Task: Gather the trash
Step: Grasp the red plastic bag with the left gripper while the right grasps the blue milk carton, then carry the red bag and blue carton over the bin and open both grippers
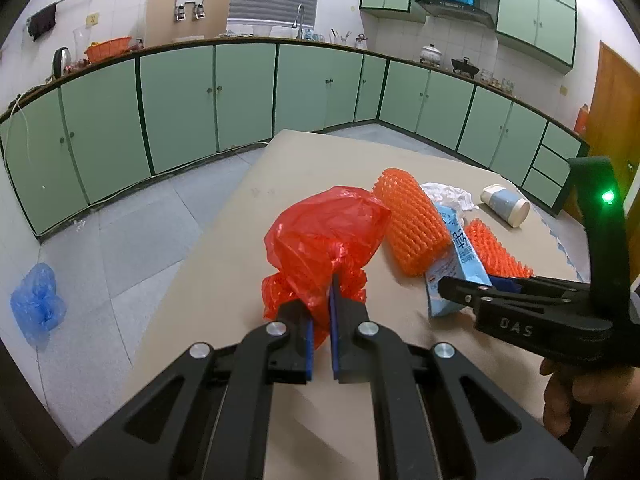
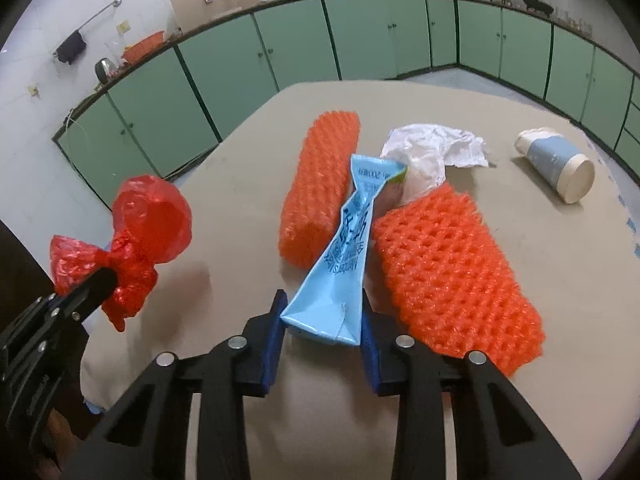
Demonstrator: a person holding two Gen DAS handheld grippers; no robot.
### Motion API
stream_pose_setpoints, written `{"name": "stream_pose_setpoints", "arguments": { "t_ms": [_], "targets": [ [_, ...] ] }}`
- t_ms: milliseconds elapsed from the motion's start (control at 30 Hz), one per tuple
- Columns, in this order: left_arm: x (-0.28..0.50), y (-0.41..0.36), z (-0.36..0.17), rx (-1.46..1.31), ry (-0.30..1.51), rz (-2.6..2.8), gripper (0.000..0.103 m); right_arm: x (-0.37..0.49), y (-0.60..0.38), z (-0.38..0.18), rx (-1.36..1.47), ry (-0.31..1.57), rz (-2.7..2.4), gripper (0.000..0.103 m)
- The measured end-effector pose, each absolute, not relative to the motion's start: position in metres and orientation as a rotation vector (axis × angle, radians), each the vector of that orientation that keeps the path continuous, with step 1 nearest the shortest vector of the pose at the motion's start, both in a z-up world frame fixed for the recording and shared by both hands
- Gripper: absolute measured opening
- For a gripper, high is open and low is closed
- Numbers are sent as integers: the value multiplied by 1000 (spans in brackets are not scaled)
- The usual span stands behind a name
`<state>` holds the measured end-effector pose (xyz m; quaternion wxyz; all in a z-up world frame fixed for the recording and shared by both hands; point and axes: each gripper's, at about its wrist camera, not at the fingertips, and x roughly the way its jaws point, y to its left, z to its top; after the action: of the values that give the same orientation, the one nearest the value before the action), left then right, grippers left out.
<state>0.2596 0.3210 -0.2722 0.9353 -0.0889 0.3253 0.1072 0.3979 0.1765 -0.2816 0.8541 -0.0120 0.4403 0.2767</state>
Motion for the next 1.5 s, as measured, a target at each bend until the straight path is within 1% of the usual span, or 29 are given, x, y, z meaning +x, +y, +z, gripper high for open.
{"name": "stream_pose_setpoints", "arguments": {
  "t_ms": [267, 600, 867, 1267, 1500],
  "targets": [
    [253, 307, -262, -167, 652, 199, 4, 385, 152, -260, 20, 891, 595, 33],
    [234, 273, -235, -146, 631, 158, 4, 348, 103, -214, 39, 804, 617, 33],
    [221, 216, -213, -97, 622, 78, 4, 315, 48, -192, 49, 756, 590, 33],
    [220, 126, -196, -44, 613, -63, 4, 281, -60, -176, 89, 714, 482, 33],
    [224, 70, -207, -25, 635, -156, 4, 268, -111, -188, 113, 730, 406, 33]
  ]
}}
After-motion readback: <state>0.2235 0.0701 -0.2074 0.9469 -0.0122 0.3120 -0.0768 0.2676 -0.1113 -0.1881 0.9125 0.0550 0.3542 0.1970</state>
